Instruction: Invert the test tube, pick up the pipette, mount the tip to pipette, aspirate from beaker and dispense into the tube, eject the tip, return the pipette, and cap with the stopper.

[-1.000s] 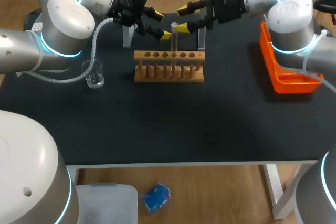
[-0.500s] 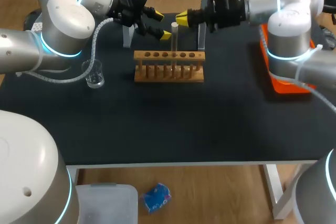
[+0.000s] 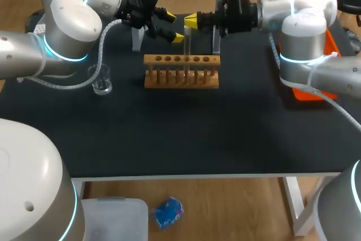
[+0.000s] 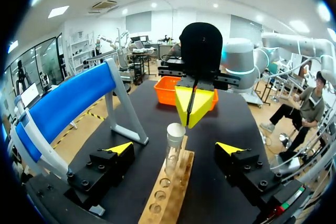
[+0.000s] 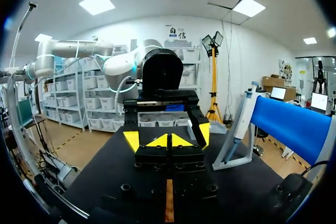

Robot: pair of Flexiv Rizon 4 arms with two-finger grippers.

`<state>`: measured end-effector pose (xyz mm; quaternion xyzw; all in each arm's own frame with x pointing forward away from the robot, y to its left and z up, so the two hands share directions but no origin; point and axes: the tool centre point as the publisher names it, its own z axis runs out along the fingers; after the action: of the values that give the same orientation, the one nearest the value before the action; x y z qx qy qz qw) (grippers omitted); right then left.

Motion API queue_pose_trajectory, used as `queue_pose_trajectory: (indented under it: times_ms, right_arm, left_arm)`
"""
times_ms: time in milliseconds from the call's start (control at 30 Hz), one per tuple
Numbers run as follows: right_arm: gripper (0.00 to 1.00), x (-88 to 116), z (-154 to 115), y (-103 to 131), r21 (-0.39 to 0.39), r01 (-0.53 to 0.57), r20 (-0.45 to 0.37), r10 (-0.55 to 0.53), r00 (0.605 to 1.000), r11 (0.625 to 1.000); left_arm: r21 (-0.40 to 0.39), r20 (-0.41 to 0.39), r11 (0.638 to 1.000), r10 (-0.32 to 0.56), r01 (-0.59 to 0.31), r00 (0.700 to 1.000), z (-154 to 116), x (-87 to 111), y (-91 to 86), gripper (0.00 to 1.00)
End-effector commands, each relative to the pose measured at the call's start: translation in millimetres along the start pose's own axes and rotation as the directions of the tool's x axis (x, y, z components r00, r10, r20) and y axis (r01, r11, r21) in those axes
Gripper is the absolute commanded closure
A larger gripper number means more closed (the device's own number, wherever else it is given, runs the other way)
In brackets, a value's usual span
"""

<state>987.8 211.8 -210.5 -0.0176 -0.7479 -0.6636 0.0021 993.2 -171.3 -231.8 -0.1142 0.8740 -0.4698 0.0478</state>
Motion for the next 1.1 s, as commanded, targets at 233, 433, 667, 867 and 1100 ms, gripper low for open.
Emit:
queue_pose_trajectory:
  times_ms: [233, 433, 667, 867, 1100]
  right_arm:
    - [1.00, -10, 6, -8, 0.001, -0.004, -0.022, 0.004, 1.000, 1.000]
    - [1.00, -12, 7, -12, -0.001, -0.009, -0.025, 0.009, 1.000, 1.000]
    - [1.00, -13, 9, -19, -0.001, -0.025, -0.027, 0.025, 0.999, 1.000]
    - [1.00, -14, 10, -25, -0.006, -0.039, -0.030, 0.039, 0.999, 0.999]
    - [1.00, -14, 13, -33, -0.011, -0.050, -0.030, 0.050, 0.998, 0.999]
  left_arm:
    - [-0.004, -0.004, 1.000, -0.001, 0.001, 1.000, -1, -0.9, -0.8, 0.00]
    - [-0.004, -0.004, 1.000, -0.001, 0.001, 1.000, -1, -0.9, -0.8, 0.00]
    - [-0.004, -0.004, 1.000, -0.001, 0.001, 1.000, -1, -0.9, -0.8, 0.00]
    - [-0.004, -0.004, 1.000, -0.001, 0.001, 1.000, -1, -0.9, -0.8, 0.00]
    - [-0.004, -0.004, 1.000, -0.001, 0.001, 1.000, -1, -0.9, -0.8, 0.00]
